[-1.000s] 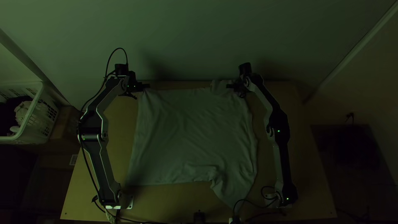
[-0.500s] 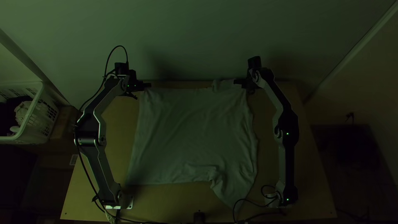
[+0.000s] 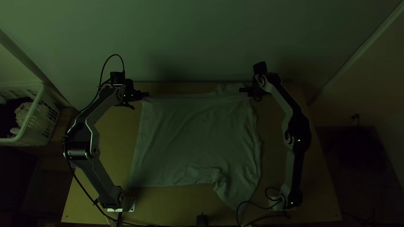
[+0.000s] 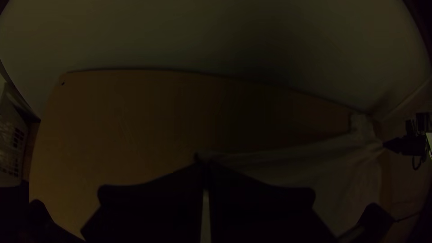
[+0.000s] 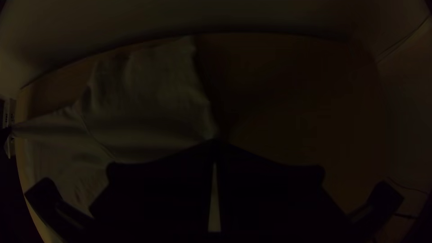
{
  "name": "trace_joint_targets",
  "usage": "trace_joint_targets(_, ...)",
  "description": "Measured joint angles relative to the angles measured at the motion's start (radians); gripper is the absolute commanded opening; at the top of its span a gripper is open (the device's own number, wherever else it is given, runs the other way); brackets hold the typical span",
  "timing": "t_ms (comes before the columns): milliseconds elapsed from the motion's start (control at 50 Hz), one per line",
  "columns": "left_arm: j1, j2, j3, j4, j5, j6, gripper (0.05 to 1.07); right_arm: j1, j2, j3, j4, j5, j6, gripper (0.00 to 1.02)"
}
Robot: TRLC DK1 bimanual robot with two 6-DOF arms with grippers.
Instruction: Fold the t-shirt
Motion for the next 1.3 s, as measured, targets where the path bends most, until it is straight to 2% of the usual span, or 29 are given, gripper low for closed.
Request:
trace_joint_targets(360,0.0,-0.112,-0.15,0.026,0.003,0.0,0.08,0.016,-0.169,-0.226,0.011,0.0,-0.018,0.03)
trace_joint_targets(940,0.016,-0.329,-0.469,0.093,0.003,0.027,0.08,0.058,-0.492,-0.69,0.133,0.027,-0.018,0.03)
trace_joint_targets(1180,0.023,-0.357,-0.549,0.13,0.003,0.046,0.08,0.096,-0.543,-0.853,0.191,0.03,0.002,0.04)
trace_joint_targets(1240,0.023,-0.359,-0.57,0.138,0.003,0.053,0.09,0.099,-0.543,-0.872,0.193,0.03,0.014,0.14)
trace_joint_targets(1300,0.023,-0.363,-0.584,0.139,0.006,0.053,0.25,0.1,-0.545,-0.878,0.193,0.03,0.023,0.26)
